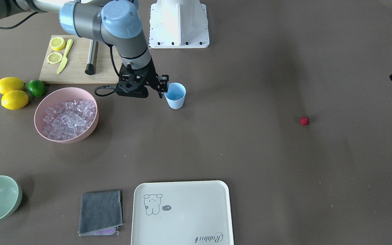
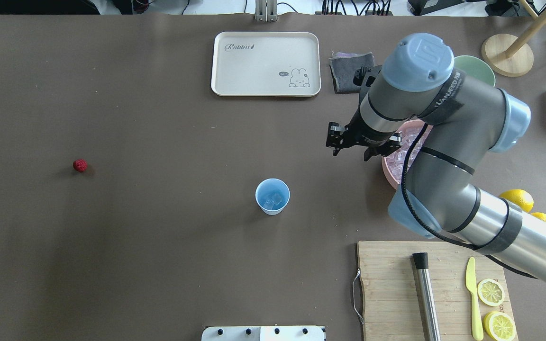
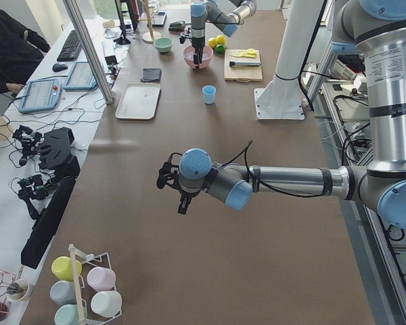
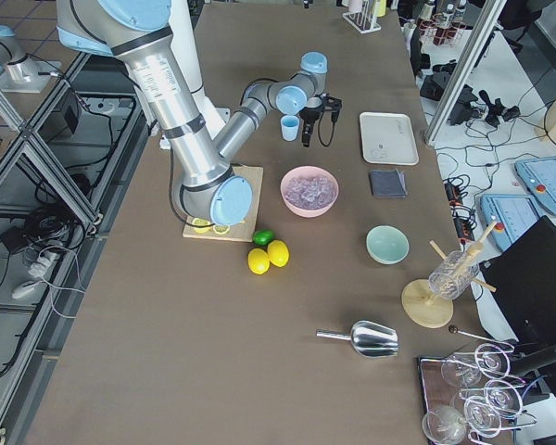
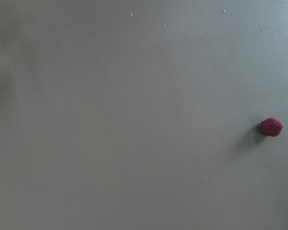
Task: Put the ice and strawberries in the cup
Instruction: 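Lower the right gripper into the pink bowl and grasp a third ice cube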
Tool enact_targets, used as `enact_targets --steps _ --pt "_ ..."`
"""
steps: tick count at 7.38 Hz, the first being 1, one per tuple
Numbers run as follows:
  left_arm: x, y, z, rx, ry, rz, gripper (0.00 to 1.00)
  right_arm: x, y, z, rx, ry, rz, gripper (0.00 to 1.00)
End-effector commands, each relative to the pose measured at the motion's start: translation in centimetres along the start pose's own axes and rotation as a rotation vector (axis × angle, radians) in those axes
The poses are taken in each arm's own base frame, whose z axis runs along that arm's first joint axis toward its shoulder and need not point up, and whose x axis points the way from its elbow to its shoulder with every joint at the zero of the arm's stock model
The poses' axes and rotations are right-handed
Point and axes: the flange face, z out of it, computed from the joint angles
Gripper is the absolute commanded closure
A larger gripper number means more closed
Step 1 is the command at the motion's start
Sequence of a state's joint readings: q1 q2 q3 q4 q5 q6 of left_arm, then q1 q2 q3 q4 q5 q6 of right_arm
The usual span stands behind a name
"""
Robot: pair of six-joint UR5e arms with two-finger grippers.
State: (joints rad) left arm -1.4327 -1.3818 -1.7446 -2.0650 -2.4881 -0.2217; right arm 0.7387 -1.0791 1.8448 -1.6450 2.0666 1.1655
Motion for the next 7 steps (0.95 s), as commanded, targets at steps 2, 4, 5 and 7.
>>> enact_targets --steps 2,4,5,7 --pt "-0.2 1.3 -0.1 0.007 0.002 -0.005 0.03 12.5 -0.5 -0.4 -0.013 0.109 -0.093 0.29" --pt "0.2 1.8 -0.2 0.017 0.032 -0.011 0.03 14.4 -0.5 1.0 -0.033 0.139 -0.091 0.3" --pt "0.2 1.9 -0.3 0.023 0.039 -0.018 0.03 14.9 -0.6 1.9 -0.044 0.154 -0.083 0.3" --pt "0.3 1.8 -0.2 0.024 0.039 -0.018 0.03 15.0 -0.8 3.1 -0.057 0.167 -0.074 0.34"
